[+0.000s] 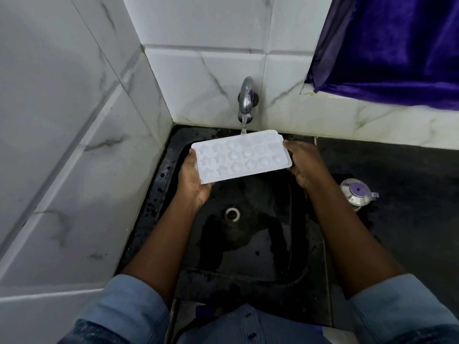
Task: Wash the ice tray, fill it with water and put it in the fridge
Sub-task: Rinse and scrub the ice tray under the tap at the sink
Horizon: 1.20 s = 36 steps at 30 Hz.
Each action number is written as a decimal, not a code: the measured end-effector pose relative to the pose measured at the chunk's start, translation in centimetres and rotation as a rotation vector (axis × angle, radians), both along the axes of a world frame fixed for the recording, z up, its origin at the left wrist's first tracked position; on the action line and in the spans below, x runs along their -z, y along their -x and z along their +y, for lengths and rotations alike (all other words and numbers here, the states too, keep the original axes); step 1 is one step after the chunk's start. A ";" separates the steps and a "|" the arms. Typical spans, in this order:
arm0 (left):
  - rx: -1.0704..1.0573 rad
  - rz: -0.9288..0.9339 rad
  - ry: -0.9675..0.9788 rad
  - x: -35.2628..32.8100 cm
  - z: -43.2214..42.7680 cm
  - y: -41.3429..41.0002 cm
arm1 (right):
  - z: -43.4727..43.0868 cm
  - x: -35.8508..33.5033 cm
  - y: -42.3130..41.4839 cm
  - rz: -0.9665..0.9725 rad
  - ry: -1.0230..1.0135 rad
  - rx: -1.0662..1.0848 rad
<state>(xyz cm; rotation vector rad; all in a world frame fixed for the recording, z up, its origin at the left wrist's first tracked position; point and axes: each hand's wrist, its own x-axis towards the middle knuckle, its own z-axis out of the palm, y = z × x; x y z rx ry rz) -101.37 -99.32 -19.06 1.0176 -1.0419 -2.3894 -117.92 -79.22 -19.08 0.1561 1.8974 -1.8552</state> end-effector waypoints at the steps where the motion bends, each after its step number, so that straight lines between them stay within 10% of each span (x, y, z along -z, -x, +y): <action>1: 0.005 -0.002 0.000 0.0 0.1 0.3 | 0.1 0.0 0.2 0.005 0.001 0.015; 36: 0.202 -0.093 0.017 0.9 4.1 7.0 | 5.9 -1.6 3.6 0.098 -0.101 0.186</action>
